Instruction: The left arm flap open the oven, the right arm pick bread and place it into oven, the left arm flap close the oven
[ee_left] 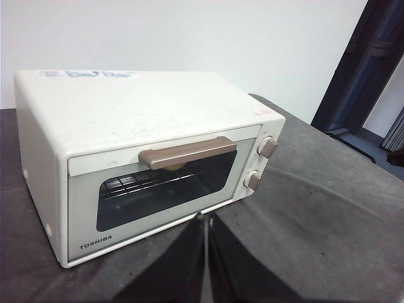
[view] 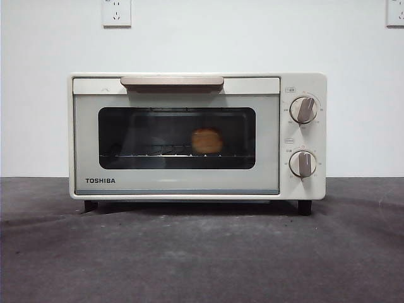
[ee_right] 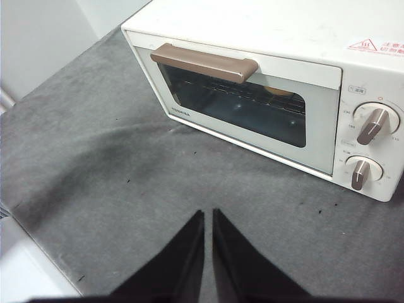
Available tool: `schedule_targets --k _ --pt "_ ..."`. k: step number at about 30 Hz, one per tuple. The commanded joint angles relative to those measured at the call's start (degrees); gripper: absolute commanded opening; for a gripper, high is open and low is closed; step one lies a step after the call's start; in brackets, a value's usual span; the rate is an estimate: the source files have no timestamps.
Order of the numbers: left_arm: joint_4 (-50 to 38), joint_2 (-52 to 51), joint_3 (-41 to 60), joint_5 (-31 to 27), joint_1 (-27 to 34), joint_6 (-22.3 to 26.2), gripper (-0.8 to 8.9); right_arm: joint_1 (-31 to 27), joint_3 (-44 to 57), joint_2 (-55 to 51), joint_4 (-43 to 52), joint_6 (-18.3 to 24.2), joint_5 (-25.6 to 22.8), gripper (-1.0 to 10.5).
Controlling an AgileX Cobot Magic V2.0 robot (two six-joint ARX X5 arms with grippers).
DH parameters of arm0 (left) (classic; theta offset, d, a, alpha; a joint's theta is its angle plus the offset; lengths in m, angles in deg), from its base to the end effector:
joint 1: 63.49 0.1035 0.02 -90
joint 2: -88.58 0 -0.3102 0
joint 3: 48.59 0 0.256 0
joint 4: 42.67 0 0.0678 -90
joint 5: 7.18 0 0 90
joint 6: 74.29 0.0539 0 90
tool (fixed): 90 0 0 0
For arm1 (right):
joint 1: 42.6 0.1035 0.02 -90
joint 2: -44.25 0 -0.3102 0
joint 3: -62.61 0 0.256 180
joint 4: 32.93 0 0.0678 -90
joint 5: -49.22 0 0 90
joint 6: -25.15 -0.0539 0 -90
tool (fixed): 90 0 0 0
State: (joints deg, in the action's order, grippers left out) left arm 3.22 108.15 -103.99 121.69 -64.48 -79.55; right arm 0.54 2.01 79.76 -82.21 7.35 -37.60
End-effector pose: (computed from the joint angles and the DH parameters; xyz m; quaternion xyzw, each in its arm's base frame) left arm 0.0428 -0.0346 0.3381 -0.0714 0.0984 -0.3354 0.9342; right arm 0.0784 0.0776 0.3424 0.0684 0.2540 0.3495 0.8993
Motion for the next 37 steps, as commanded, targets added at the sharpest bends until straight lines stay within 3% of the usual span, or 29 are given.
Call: schedule_targets --k 1,11,15,19,22,30,37 --pt "-0.7 0.1 -1.0 0.0 0.0 0.7 0.16 0.5 -0.4 0.3 0.6 0.7 -0.2 0.2" --pt "-4.4 -5.9 6.9 -1.7 -0.1 1.2 0.16 0.5 -0.4 0.3 0.6 0.7 -0.2 0.2" --pt "-7.0 -9.9 15.3 -12.7 -0.1 1.8 0.16 0.5 -0.4 0.3 0.6 0.7 -0.2 0.2" --pt "-13.3 -13.1 24.2 -25.5 -0.1 0.7 0.16 0.5 -0.4 0.3 0.6 0.7 -0.2 0.2" --pt "-19.0 -15.3 30.1 -31.9 -0.1 -0.4 0.16 0.5 -0.4 0.3 0.6 0.7 -0.2 0.2" --pt "-28.1 -19.4 39.5 -41.9 -0.1 -0.4 0.16 0.5 -0.4 0.3 0.6 0.7 -0.2 0.2" --pt "-26.4 -19.4 41.2 -43.3 -0.2 0.5 0.16 0.5 -0.4 0.3 0.6 0.7 -0.2 0.2"
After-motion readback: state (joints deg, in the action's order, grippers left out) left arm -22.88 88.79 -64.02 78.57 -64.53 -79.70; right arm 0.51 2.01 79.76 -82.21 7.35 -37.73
